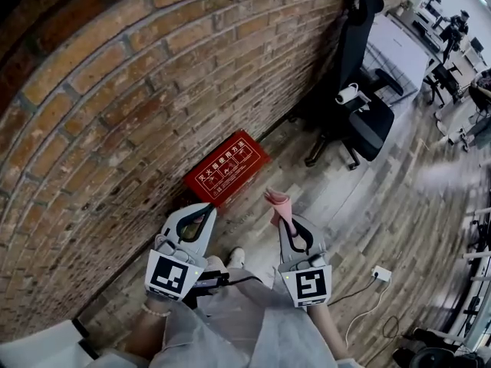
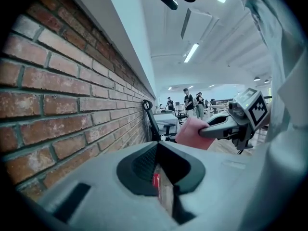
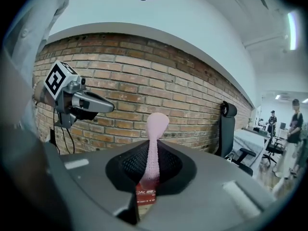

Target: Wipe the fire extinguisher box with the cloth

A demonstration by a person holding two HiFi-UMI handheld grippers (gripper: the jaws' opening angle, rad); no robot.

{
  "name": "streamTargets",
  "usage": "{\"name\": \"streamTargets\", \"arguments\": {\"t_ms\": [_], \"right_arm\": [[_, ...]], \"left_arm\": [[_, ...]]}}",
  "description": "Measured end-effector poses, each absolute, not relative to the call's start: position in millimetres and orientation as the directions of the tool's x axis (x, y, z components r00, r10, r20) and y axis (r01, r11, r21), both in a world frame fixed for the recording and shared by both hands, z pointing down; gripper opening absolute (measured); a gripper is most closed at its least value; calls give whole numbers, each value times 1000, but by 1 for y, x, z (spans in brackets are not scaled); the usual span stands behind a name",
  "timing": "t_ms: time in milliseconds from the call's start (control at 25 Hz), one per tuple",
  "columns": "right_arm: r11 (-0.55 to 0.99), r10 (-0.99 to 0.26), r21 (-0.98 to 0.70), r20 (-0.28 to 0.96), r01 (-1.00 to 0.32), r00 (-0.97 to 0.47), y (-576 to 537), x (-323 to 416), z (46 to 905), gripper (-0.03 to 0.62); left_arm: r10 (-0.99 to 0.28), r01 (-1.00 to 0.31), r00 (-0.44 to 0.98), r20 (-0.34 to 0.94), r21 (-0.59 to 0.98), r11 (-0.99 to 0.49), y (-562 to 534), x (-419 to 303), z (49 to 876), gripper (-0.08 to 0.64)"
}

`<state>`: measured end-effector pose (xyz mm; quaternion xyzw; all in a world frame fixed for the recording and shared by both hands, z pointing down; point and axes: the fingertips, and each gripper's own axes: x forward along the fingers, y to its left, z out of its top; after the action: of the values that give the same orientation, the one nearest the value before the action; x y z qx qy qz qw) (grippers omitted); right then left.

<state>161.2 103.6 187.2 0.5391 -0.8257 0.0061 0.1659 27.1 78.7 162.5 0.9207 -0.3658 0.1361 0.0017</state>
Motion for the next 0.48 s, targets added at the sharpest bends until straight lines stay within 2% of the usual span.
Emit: {"name": "streamTargets", "arguments": {"t_ms": [480], "right_arm": [[420,-870,114,334,-900,-363,84,156,210,28]], "left_arm": [[-625,-632,734,268,-69,-772,46,39,169,-3]]}}
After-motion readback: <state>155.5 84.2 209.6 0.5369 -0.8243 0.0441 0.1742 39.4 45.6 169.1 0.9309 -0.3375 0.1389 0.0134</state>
